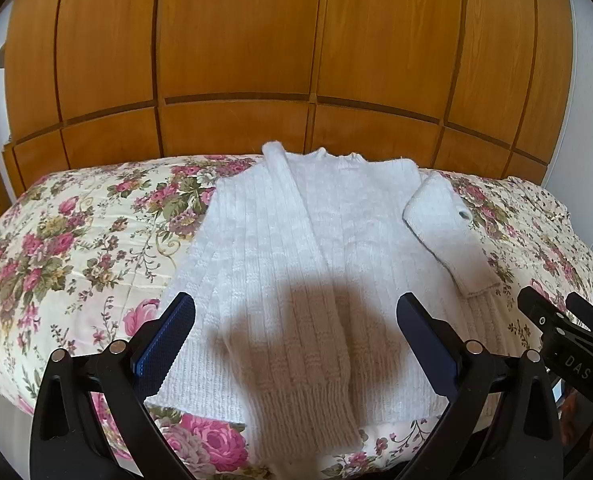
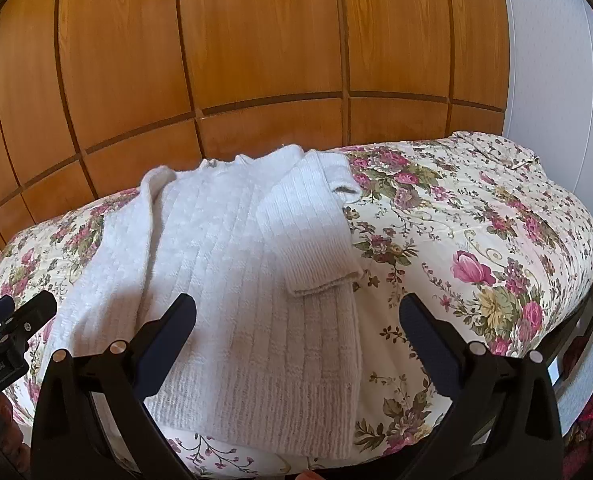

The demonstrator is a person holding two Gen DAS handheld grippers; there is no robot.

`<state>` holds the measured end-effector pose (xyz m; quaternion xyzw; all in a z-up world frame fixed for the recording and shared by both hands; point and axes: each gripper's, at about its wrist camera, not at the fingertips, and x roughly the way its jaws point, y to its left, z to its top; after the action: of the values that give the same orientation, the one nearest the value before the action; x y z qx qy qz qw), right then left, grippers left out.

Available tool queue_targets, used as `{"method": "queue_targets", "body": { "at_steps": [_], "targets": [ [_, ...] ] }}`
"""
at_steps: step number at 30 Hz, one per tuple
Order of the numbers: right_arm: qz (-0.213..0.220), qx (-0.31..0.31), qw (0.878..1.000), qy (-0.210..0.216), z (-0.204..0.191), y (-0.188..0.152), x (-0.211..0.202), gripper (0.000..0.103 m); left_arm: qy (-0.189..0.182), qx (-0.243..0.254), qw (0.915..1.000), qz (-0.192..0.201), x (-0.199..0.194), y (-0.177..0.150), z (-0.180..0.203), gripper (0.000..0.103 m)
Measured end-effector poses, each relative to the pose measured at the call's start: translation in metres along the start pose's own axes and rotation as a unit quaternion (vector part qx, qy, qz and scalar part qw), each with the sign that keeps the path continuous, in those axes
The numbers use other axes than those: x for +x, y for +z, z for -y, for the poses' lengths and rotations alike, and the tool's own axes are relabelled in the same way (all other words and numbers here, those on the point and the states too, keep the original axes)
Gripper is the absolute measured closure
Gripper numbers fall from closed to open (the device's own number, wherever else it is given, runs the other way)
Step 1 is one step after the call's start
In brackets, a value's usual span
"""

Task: Fold small clothes

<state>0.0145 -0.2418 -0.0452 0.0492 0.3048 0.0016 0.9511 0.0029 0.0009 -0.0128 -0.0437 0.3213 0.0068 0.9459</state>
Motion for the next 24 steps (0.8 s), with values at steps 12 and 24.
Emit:
{"method": "queue_targets", "body": {
  "at_steps": [12, 24],
  "targets": [
    [-0.006, -0.001, 1.0, -0.001, 0.0, 0.0013, 0.003, 0.002, -0.001, 0.002, 1.0, -0.003, 0.003, -0.0012, -0.0001, 0.003],
    [-0.012, -0.001, 1.0, -0.001, -0.0019, -0.0008, 0.0059, 0.002, -0.005, 0.005, 0.9999, -0.013, 0.0061, -0.0028, 0.0024, 0.003]
  ]
}}
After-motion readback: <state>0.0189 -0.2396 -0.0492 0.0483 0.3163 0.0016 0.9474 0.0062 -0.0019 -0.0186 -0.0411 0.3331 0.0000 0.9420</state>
